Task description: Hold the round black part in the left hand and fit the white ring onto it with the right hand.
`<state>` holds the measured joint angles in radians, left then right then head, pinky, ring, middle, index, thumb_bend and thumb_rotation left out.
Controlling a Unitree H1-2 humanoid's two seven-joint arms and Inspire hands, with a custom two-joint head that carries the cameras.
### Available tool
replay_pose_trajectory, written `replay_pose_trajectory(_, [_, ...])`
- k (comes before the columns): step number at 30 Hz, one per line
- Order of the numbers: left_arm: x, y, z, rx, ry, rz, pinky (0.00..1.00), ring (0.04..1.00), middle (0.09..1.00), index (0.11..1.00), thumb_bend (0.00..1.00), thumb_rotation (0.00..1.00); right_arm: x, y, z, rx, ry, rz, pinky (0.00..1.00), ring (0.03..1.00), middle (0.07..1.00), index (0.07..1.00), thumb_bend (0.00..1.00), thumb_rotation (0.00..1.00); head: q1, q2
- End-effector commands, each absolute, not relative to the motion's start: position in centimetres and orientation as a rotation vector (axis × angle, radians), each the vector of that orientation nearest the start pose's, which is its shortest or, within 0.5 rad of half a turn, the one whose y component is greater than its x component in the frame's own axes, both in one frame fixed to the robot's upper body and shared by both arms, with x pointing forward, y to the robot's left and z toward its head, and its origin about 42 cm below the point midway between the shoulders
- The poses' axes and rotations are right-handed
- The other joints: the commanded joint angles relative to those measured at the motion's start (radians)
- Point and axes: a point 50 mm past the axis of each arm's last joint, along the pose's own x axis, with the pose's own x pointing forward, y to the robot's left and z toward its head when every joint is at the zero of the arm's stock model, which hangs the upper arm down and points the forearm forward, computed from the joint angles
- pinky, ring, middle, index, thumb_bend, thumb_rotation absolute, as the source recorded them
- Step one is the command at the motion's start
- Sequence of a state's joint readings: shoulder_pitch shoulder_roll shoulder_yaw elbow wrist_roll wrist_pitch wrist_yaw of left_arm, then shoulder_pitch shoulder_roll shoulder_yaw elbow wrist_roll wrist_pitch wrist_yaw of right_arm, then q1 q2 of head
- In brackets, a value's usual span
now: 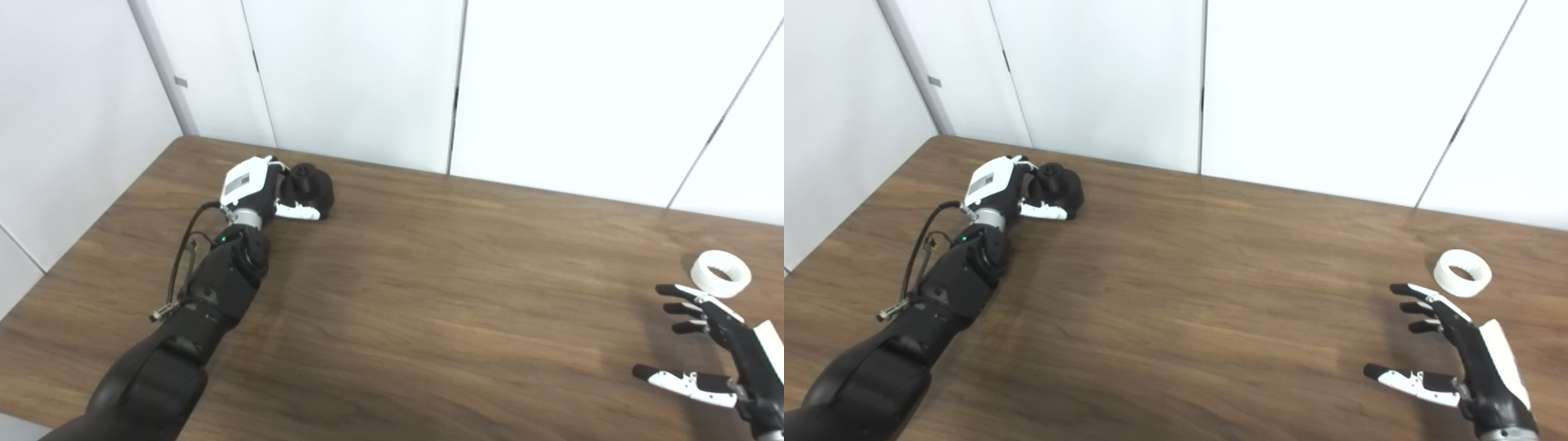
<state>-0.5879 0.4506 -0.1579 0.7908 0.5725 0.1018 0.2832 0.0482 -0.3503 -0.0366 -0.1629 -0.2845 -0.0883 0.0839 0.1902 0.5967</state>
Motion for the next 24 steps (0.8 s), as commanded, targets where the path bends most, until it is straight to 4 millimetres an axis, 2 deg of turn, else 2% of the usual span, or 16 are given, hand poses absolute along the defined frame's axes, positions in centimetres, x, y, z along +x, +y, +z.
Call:
replay_pose_trajectory(1, [46.9, 38.3, 17.4, 1.122, 0.06, 0.327, 0.89, 0.972, 0.902, 0.526, 0.95, 0.27, 27.0, -32.0, 16.9, -0.649, -0.26, 0.075, 0.64, 0.759, 0.829, 0.759, 0.68, 0.1, 0.002, 0.002])
replay_pose_trajectory(3, [46.8, 38.4, 17.4, 1.132, 0.052, 0.324, 0.87, 0.96, 0.89, 0.493, 0.93, 0.25, 27.0, -32.0, 16.9, -0.645, -0.255, 0.076, 0.63, 0.757, 0.834, 0.759, 0.67, 0.09, 0.003, 0.002])
replay_pose_trajectory(4, [46.7, 38.4, 17.4, 1.134, 0.048, 0.324, 0.86, 0.959, 0.887, 0.488, 0.73, 0.17, 27.0, -32.0, 16.9, -0.646, -0.257, 0.076, 0.62, 0.755, 0.833, 0.758, 0.68, 0.1, 0.005, 0.003])
replay_pose_trajectory(5, [46.6, 38.5, 17.4, 1.134, 0.043, 0.325, 0.85, 0.956, 0.883, 0.485, 0.63, 0.12, 27.0, -32.0, 16.8, -0.646, -0.259, 0.077, 0.62, 0.756, 0.831, 0.757, 0.68, 0.09, 0.005, 0.003])
replay_pose_trajectory(6, [46.6, 38.5, 17.3, 1.133, 0.04, 0.325, 0.84, 0.952, 0.877, 0.482, 0.57, 0.1, 27.1, -32.0, 16.8, -0.645, -0.261, 0.078, 0.63, 0.757, 0.83, 0.756, 0.68, 0.09, 0.005, 0.003])
replay_pose_trajectory(7, [46.6, 38.5, 17.3, 1.131, 0.04, 0.325, 0.84, 0.951, 0.875, 0.481, 0.55, 0.09, 27.1, -32.0, 16.8, -0.643, -0.26, 0.079, 0.63, 0.757, 0.83, 0.755, 0.68, 0.09, 0.006, 0.005])
replay_pose_trajectory(16, [46.2, 38.3, 17.3, 1.096, 0.015, 0.306, 0.85, 0.93, 0.855, 0.478, 0.52, 0.07, 27.1, -32.0, 16.7, -0.659, -0.256, 0.08, 0.67, 0.769, 0.826, 0.756, 0.68, 0.13, 0.008, 0.009])
replay_pose_trajectory(24, [45.5, 37.9, 16.7, 1.019, -0.056, 0.159, 0.92, 0.967, 0.889, 0.484, 0.52, 0.07, 27.1, -31.9, 16.8, -0.663, -0.253, 0.083, 0.66, 0.764, 0.829, 0.76, 0.68, 0.13, 0.009, 0.012])
